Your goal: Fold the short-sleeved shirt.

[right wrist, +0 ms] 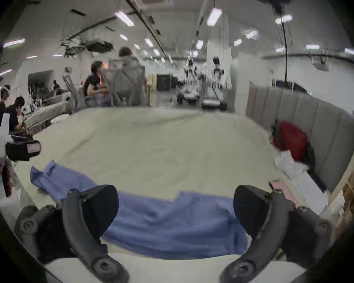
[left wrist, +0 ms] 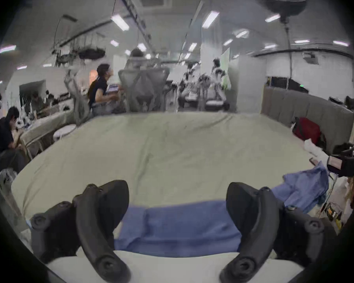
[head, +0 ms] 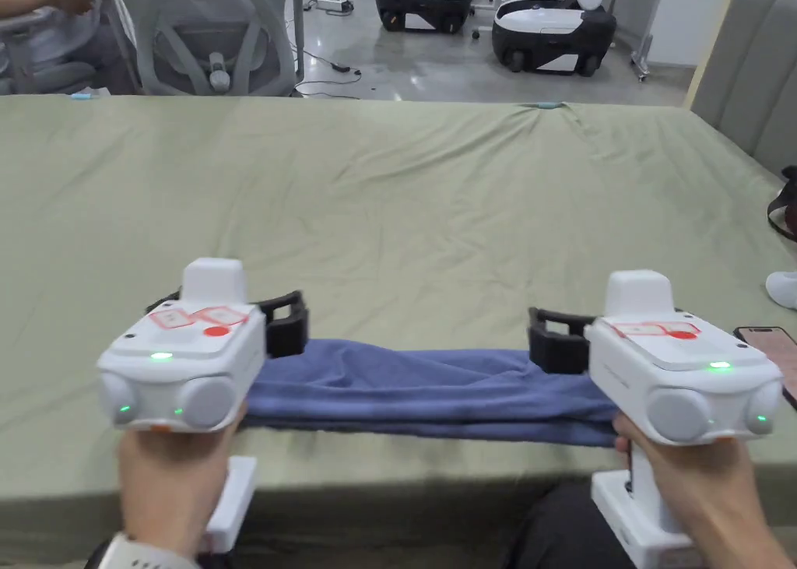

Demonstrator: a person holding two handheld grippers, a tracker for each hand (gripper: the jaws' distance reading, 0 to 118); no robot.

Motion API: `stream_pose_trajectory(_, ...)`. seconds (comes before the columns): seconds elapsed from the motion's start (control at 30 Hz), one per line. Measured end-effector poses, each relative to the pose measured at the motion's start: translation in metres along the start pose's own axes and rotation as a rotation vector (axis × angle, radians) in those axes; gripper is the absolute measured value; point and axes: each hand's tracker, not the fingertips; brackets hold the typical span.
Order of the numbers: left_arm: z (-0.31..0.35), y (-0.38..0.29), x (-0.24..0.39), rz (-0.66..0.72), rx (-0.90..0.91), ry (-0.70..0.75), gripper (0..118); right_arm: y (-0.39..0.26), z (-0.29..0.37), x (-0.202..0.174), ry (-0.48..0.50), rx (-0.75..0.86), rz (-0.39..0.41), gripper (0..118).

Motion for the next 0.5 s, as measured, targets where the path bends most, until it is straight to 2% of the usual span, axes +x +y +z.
stream_pose_trajectory(0.03,-0.001,0.0,0.01,-0.008,0.022,-0.013,71,-0.001,0.0,-0.011,0.011,0.004,0.007,100)
stream_pose_trajectory(0.07,-0.001,-0.001,0.019,-0.014,0.018,-0.016,45,-0.002,0.0,-0.02,0.029,0.025,0.003,79)
stream_pose_trajectory(0.1,-0.001,-0.002,0.025,-0.025,0.018,-0.02,15,-0.005,0.001,-0.026,0.04,0.046,-0.008,47)
stream_pose_trajectory(0.13,-0.007,-0.008,0.026,-0.041,0.017,-0.019,0,-0.008,0.0,-0.031,0.028,0.047,0.0,6)
stream_pose_trajectory(0.17,-0.007,-0.01,0.029,-0.054,0.012,-0.021,0,-0.01,-0.001,-0.037,0.002,0.053,0.02,0)
stream_pose_trajectory(0.27,-0.007,-0.012,0.026,-0.046,-0.029,-0.073,0,-0.015,-0.002,-0.037,0.022,0.055,0.011,0)
stream_pose_trajectory(0.37,-0.006,-0.015,0.015,-0.06,-0.014,-0.038,0,-0.015,-0.008,-0.04,0.019,0.041,0.016,0)
stream_pose_trajectory(0.5,-0.001,-0.015,-0.022,0.014,-0.042,-0.006,0,-0.013,-0.01,-0.048,0.03,0.029,0.021,0)
